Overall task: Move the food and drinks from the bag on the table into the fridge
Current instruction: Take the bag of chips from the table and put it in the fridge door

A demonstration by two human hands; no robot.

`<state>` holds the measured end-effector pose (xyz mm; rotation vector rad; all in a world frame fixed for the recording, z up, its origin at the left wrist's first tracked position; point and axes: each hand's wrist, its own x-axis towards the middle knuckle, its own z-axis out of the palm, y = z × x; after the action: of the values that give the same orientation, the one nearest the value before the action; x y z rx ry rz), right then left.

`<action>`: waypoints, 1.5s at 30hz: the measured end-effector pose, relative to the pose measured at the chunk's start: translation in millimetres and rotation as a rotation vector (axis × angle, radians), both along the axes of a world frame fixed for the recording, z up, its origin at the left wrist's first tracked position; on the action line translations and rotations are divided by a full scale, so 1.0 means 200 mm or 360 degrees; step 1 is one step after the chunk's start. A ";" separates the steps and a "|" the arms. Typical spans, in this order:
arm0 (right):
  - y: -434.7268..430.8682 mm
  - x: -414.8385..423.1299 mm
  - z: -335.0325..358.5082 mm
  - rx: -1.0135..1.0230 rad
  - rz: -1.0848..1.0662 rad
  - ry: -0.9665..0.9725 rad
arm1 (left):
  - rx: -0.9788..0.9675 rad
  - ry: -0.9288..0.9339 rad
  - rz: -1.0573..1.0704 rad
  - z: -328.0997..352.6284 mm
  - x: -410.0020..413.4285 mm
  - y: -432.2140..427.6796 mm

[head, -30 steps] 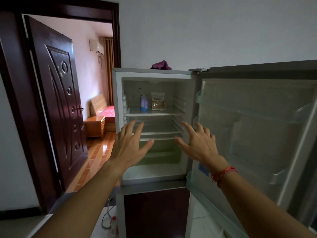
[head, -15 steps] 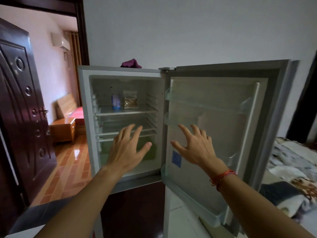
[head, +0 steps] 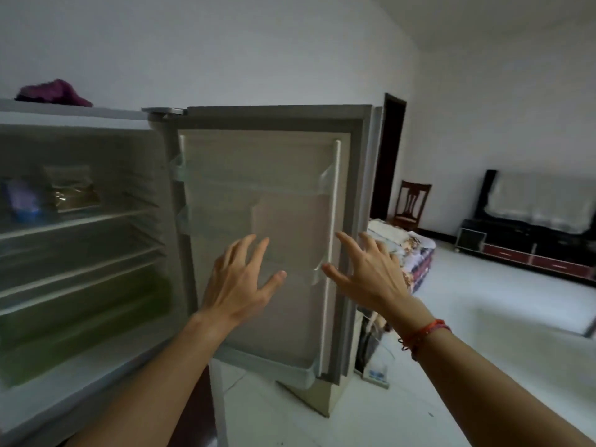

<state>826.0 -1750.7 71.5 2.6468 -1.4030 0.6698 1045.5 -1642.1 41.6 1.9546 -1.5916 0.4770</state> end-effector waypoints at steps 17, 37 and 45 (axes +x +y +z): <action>0.52 -1.09 -0.14 -0.0034 -0.1191 -0.0021 | 0.0089 -0.0040 -0.1107 -0.10 -0.95 -0.34; 1.25 -2.08 -0.23 -0.0023 -0.1908 -0.0004 | 0.0011 -0.0176 -0.1848 -0.13 -2.15 -0.15; 1.26 -2.21 -0.26 0.0016 -0.1924 -0.0029 | 0.0014 -0.0186 -0.1859 -0.16 -2.29 -0.16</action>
<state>384.7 -1498.2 19.4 1.2894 -2.4964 0.4730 586.9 -1674.2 8.8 0.7219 -2.4280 0.0789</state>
